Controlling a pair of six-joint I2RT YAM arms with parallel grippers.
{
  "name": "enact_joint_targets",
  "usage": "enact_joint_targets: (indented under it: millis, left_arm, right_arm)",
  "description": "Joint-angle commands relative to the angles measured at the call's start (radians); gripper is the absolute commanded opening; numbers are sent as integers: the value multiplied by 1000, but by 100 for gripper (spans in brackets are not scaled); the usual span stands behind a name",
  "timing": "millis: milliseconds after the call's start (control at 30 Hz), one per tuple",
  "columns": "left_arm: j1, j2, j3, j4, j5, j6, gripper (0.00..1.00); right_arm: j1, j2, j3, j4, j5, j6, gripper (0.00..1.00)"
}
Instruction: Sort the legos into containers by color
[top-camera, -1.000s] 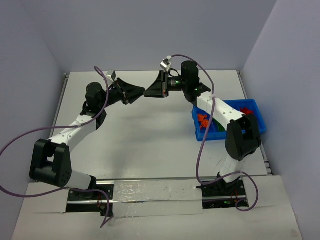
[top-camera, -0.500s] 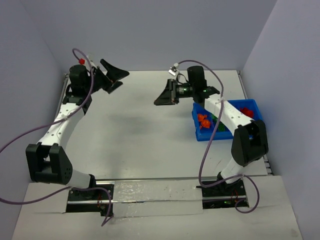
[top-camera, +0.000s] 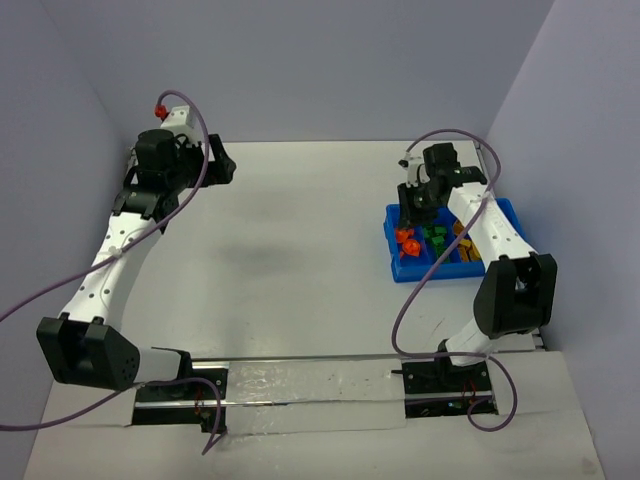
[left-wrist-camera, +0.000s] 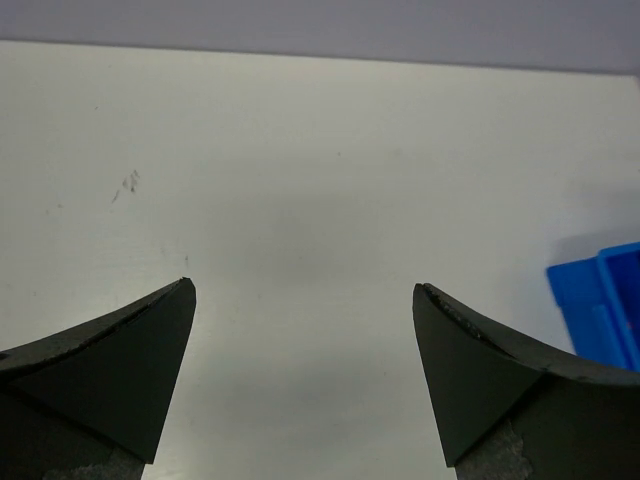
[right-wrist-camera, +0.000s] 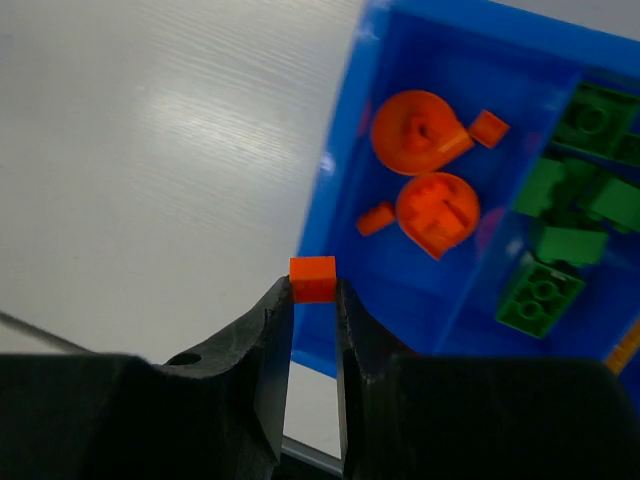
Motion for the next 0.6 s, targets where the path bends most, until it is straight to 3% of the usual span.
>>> enact_joint_targets:
  millis: [0, 300, 400, 433, 467, 567]
  left_arm:
    - [1, 18, 44, -71, -34, 105, 99]
    - [1, 62, 88, -120, -17, 159, 99]
    - [1, 74, 93, -128, -23, 162, 99]
    - [1, 78, 96, -131, -26, 163, 99]
    - [1, 80, 98, -133, -25, 166, 99]
    - [1, 86, 106, -145, -29, 171, 99]
  right_arm:
    - [-8, 41, 22, -43, 184, -78, 0]
    - [-8, 152, 53, -26, 237, -62, 4]
    - [-8, 182, 71, -33, 241, -60, 16]
    - [-8, 188, 78, -35, 242, -59, 23]
    - [-8, 190, 89, -37, 241, -58, 36]
    - [-7, 190, 107, -48, 235, -55, 51]
